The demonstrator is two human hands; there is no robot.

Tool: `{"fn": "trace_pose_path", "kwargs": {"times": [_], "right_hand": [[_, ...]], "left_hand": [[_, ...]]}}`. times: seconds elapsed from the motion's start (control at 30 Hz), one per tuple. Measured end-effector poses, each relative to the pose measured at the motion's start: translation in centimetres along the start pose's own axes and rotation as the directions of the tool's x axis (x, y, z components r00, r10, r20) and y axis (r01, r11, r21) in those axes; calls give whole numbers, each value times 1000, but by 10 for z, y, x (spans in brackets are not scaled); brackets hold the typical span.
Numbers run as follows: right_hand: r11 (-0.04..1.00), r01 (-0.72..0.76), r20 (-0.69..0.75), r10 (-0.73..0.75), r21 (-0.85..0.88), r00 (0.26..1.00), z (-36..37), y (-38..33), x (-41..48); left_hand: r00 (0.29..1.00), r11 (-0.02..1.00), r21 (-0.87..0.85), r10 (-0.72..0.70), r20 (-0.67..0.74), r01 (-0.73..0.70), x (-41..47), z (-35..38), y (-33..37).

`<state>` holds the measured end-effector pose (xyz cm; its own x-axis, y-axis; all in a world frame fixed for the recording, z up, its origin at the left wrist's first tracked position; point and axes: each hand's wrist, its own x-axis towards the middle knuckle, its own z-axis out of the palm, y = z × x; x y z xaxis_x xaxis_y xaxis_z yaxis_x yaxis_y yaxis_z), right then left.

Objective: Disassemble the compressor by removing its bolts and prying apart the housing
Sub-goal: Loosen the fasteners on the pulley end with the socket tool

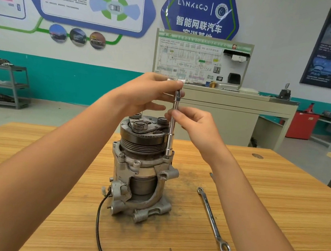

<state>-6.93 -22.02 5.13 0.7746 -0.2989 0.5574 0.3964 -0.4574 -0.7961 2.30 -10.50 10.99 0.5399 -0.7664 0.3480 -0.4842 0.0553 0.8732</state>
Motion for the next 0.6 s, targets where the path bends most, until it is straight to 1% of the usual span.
{"fn": "trace_pose_path", "kwargs": {"times": [0.07, 0.1, 0.17, 0.23, 0.27, 0.33, 0.4, 0.47, 0.53, 0.57, 0.6], "right_hand": [[999, -28, 29, 28, 16, 999, -1, -1, 0], [999, -32, 20, 31, 10, 999, 0, 0, -1], [997, -18, -57, 14, -73, 998, 4, 4, -4], [981, 3, -179, -39, -196, 983, 9, 9, -8], [974, 12, -226, -65, -226, 972, 11, 12, -10], [975, 37, -257, -93, -218, 962, 13, 15, -12], [983, 52, -224, -91, -175, 970, 14, 16, -12], [991, 48, -170, -69, -125, 983, 13, 17, -10], [996, 42, -104, -50, -80, 993, 12, 17, -9], [998, 36, -71, -40, -55, 997, 11, 17, -9], [999, 26, -45, -28, -36, 999, 11, 17, -9]], "left_hand": [[999, 997, -69, 33, 2, -33, -2, 0, -2], [998, 997, -60, 55, -28, -57, -3, 0, -3], [982, 993, 28, 121, -144, -118, -4, 3, -5], [940, 973, 126, 221, -262, -194, -5, 6, -7], [918, 960, 161, 266, -295, -227, -5, 8, -8], [904, 950, 177, 302, -304, -258, -7, 11, -9], [934, 965, 113, 258, -246, -237, -11, 9, -9], [978, 983, 39, 181, -108, -178, -14, 6, -11], [991, 991, 43, 128, 27, -129, -17, 4, -14], [991, 990, 65, 119, 54, -122, -18, 4, -16], [992, 989, 83, 118, 51, -122, -18, 4, -17]]}}
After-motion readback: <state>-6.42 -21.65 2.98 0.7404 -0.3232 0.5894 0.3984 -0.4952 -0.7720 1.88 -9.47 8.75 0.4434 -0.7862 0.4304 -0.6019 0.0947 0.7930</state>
